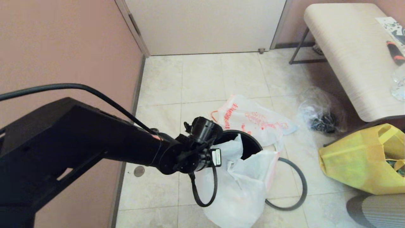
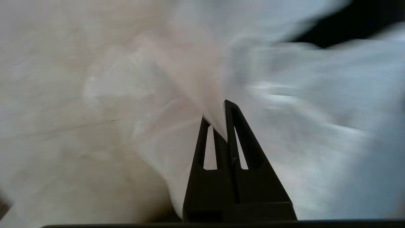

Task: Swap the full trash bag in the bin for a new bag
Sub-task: Put the new garbage bag on the trash can

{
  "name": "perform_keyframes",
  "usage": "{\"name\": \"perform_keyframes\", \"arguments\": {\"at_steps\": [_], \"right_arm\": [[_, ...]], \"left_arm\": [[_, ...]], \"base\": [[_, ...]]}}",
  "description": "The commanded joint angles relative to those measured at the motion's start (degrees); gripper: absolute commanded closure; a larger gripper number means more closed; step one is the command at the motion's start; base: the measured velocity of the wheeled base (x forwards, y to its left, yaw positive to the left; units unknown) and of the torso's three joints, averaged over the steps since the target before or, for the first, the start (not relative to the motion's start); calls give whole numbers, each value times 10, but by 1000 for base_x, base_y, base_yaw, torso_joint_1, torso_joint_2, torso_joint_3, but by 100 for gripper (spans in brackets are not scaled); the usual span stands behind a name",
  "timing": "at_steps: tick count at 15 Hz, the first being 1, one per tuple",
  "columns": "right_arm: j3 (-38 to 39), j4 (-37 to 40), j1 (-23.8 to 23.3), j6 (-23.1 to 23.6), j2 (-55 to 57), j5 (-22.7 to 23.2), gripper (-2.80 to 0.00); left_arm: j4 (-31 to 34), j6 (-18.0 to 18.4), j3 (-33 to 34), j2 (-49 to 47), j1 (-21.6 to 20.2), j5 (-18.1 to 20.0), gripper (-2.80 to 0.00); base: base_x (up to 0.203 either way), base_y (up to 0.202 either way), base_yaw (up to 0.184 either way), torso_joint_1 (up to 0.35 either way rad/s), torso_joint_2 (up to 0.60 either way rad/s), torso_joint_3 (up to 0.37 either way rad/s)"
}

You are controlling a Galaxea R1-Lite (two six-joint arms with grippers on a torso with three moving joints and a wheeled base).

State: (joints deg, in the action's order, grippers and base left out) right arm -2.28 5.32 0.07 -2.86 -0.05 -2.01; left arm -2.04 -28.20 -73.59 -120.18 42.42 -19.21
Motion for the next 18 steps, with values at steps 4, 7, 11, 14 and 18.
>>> {"name": "perform_keyframes", "arguments": {"at_steps": [4, 7, 11, 14, 18], "right_arm": [[0, 0, 0, 0, 0, 0, 0], [0, 0, 0, 0, 0, 0, 0], [0, 0, 0, 0, 0, 0, 0], [0, 0, 0, 0, 0, 0, 0], [0, 0, 0, 0, 0, 0, 0]], "left_arm": [[53, -4, -125, -58, 58, -1, 0], [94, -1, -211, -114, 78, 0, 0], [123, -38, -156, -70, 67, -14, 0], [103, -50, -37, 21, 49, -19, -280], [54, -70, 63, 80, 14, -20, -280]], "base": [[0, 0, 0, 0, 0, 0], [0, 0, 0, 0, 0, 0], [0, 0, 0, 0, 0, 0], [0, 0, 0, 0, 0, 0], [0, 0, 0, 0, 0, 0]]}}
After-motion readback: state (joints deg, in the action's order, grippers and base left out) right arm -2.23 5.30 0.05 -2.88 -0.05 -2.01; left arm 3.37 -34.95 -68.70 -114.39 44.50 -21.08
